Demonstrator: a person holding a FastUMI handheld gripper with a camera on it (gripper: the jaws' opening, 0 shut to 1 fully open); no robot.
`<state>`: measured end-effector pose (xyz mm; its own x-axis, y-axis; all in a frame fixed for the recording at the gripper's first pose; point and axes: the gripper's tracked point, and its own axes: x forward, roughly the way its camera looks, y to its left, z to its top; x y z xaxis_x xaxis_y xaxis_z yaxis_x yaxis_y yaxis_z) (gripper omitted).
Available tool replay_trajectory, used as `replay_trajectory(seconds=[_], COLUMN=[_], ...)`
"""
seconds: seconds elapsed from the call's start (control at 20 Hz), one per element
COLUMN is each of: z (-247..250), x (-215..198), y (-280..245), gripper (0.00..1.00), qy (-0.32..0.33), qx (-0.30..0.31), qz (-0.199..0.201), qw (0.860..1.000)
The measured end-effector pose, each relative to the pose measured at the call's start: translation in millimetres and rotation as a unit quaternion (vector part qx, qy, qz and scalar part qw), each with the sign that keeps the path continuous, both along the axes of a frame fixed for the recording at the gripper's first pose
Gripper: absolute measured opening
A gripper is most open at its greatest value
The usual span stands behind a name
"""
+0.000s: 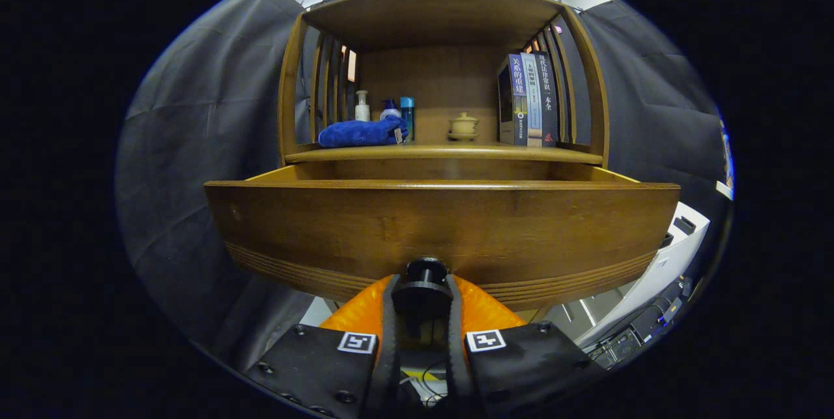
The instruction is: Pull open the drawer, take out the items inside it, and place them on the countertop above the cabinet.
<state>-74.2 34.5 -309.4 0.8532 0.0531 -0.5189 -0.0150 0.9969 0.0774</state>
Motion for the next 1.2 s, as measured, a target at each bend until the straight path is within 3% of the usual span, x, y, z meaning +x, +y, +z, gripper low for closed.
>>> replay_trajectory(seconds=[0.5, 0.65, 0.9, 1.1, 1.2], z=[0, 0, 4, 30, 61], x=[-16, -17, -20, -16, -9], y=[3, 4, 21, 16, 12], gripper=[0.38, 0.48, 0.76, 0.99, 0.99], qy=[0.004, 0.001, -0.01, -0.044, -0.071], qx=[-0.01, -0.01, -0.007, 0.001, 0.023], qz=[0.009, 0.014, 0.041, 0.034, 0.025], qw=[1.0, 1.0, 0.999, 0.998, 0.997])
